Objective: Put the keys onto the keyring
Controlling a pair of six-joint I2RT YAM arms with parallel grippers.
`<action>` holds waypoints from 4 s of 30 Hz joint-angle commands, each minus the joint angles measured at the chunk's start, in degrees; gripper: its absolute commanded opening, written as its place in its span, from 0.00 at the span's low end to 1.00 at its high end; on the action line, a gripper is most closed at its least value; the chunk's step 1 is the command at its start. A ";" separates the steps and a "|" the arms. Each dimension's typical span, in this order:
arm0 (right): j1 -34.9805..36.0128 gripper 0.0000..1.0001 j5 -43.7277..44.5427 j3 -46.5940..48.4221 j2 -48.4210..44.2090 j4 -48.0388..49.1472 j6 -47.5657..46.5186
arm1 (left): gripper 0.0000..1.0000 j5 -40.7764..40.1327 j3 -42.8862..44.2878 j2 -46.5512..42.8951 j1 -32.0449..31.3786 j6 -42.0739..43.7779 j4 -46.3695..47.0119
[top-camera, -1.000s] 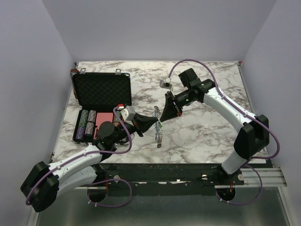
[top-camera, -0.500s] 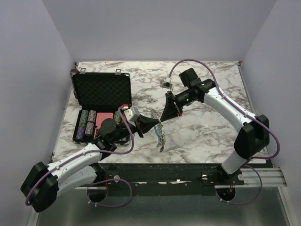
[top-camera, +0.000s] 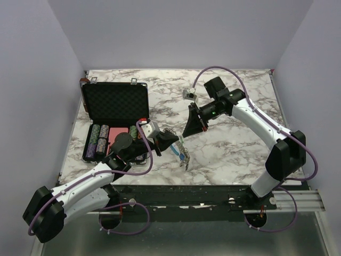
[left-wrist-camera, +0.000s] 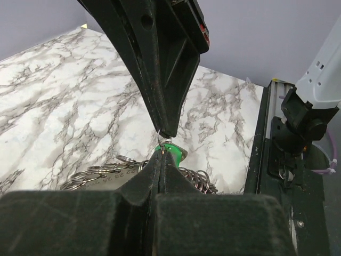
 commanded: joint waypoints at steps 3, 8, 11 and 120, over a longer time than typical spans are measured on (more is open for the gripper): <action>-0.40 0.00 -2.69 1.58 -1.78 -2.59 -2.26 | 0.00 0.83 1.23 -1.85 0.82 1.92 -0.62; -0.49 0.01 -1.37 1.05 -1.51 -2.15 -1.65 | 0.00 0.91 1.32 -1.85 1.00 1.92 -0.36; -0.49 0.09 -1.11 0.87 -1.42 -2.15 -1.65 | 0.00 1.00 1.67 -1.59 1.08 2.09 -0.44; -42.24 1.00 26.50 -17.06 -36.40 30.45 45.48 | 0.99 -23.87 12.13 -37.88 7.76 -7.14 -59.86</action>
